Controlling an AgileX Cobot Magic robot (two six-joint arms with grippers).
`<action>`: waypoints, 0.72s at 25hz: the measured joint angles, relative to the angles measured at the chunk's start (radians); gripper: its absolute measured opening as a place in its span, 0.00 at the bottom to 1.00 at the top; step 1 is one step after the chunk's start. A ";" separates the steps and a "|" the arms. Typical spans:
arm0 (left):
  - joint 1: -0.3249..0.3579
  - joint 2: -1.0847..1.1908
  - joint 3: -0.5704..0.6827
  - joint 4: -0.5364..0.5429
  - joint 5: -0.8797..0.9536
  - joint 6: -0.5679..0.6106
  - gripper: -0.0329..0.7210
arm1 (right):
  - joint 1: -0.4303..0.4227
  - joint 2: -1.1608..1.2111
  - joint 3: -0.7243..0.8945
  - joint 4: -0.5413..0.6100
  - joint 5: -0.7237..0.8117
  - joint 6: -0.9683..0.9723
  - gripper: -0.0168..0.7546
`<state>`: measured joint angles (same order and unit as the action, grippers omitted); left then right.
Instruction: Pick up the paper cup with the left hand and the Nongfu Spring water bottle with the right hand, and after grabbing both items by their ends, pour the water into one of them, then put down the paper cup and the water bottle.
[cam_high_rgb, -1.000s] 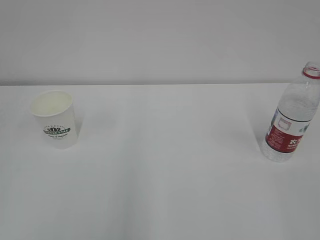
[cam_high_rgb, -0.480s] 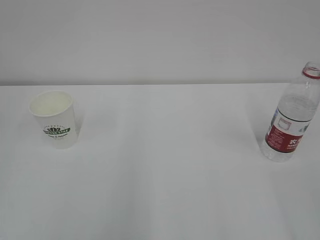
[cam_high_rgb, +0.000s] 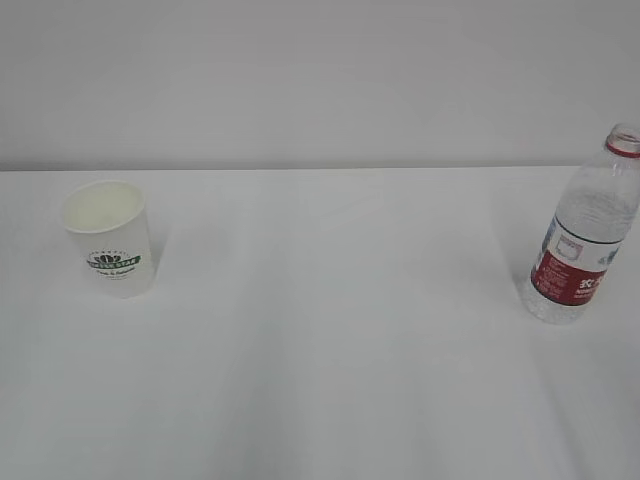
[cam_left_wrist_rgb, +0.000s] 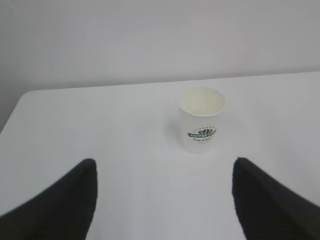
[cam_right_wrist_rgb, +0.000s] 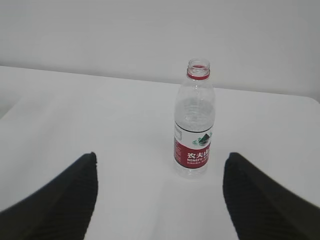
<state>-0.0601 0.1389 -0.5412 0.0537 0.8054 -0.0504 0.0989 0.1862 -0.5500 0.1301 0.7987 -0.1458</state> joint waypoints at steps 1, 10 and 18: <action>0.000 0.016 0.000 -0.010 -0.015 0.000 0.86 | 0.000 0.013 0.000 0.005 -0.013 -0.005 0.78; 0.000 0.146 0.000 -0.025 -0.176 0.000 0.85 | 0.000 0.121 0.000 0.027 -0.107 -0.050 0.78; 0.000 0.256 0.000 -0.025 -0.286 0.000 0.83 | 0.000 0.207 0.000 0.029 -0.218 -0.075 0.78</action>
<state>-0.0601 0.3944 -0.5412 0.0286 0.5193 -0.0504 0.0989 0.3927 -0.5500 0.1594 0.5803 -0.2212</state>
